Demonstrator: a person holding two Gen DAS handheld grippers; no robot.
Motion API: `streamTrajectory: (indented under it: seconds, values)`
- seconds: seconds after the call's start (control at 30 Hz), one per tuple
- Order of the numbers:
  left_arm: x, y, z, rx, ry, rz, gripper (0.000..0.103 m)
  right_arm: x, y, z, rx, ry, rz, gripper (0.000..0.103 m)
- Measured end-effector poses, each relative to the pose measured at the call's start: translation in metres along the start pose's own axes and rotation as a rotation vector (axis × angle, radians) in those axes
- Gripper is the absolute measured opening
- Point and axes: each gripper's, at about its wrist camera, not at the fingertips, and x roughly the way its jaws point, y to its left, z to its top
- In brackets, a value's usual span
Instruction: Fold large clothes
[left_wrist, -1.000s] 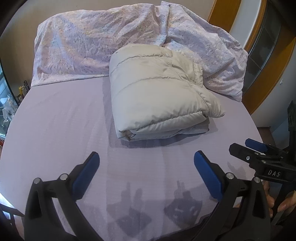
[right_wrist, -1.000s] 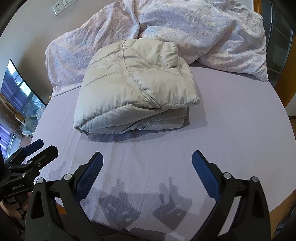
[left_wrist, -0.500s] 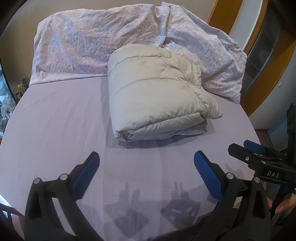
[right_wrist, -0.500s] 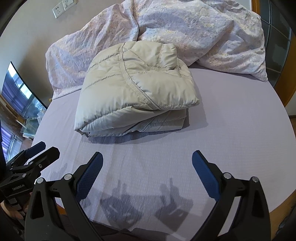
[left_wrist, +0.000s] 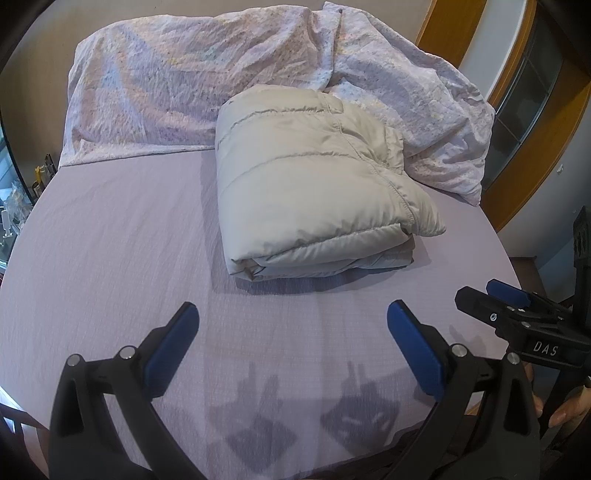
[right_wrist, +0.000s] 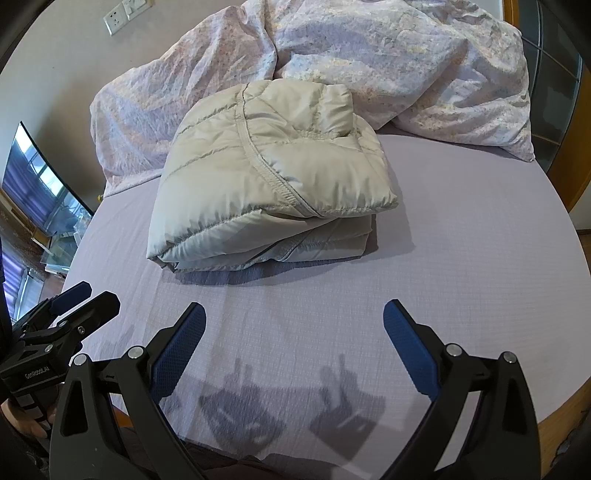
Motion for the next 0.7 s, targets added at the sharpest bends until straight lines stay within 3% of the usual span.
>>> streamTrajectory:
  seconds: [0.7]
  values:
    - [0.0033, -0.0007, -0.0001, -0.003, 0.003, 0.0, 0.101, 0.0012, -0.0002, 0.0015, 0.0, 0.003, 0.0, 0.099]
